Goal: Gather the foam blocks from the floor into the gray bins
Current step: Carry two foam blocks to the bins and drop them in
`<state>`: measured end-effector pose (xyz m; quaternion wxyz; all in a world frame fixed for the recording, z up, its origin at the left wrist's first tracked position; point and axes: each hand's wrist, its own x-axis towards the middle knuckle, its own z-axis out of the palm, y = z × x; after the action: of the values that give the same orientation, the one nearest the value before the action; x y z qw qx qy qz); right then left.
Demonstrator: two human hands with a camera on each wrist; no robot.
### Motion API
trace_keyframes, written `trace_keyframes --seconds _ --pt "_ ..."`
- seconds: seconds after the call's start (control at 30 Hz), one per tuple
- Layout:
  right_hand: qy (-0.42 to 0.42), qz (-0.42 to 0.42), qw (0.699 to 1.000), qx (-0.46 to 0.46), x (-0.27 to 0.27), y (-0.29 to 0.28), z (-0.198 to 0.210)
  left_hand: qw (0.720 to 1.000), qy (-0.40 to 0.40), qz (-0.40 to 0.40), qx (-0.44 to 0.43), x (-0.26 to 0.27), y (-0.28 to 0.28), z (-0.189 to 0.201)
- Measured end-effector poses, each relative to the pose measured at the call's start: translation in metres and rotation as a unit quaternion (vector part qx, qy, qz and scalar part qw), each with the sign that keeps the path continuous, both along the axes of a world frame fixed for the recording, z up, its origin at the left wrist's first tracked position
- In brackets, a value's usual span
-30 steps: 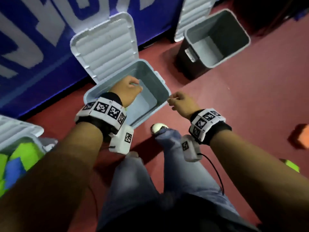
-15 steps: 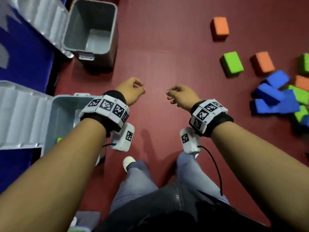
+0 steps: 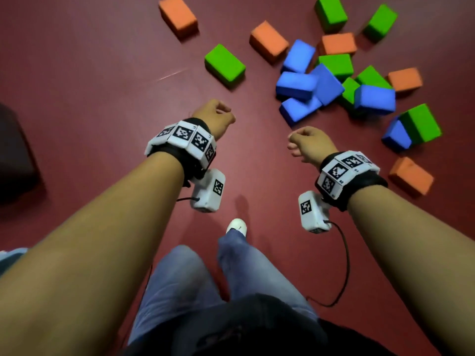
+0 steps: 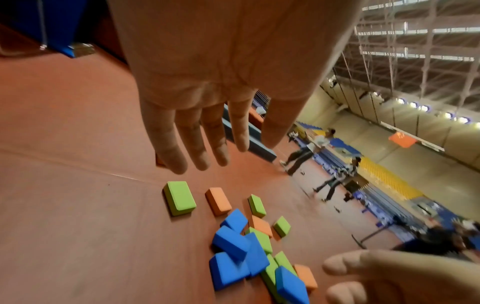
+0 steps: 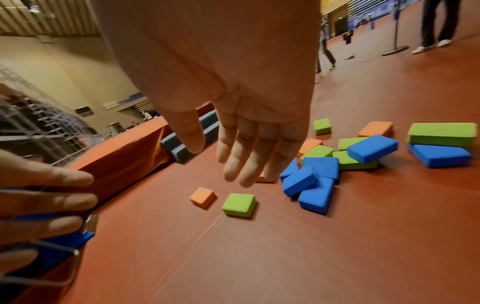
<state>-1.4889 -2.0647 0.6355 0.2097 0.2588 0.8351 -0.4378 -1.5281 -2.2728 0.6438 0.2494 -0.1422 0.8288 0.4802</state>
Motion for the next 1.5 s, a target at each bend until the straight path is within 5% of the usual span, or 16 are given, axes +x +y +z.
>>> trace_keyframes --seconds 0.47,0.8,1.2,1.5 --pt "-0.046 -0.138 0.989 -0.027 -0.166 0.142 -0.050 0.990 -0.048 -0.117 -0.058 -0.198 0.146 -0.063" --pt "-0.106 -0.212 0.970 -0.059 -0.298 0.244 -0.121 0.968 -0.092 -0.215 -0.089 -0.360 0.271 -0.132" --pt "-0.174 -0.240 0.953 -0.065 -0.405 0.381 -0.298 0.946 -0.142 -0.241 -0.164 -0.483 0.412 -0.283" --pt "-0.232 -0.218 0.948 -0.021 -0.430 0.401 -0.443 0.875 -0.098 -0.399 -0.257 -0.540 0.437 -0.416"
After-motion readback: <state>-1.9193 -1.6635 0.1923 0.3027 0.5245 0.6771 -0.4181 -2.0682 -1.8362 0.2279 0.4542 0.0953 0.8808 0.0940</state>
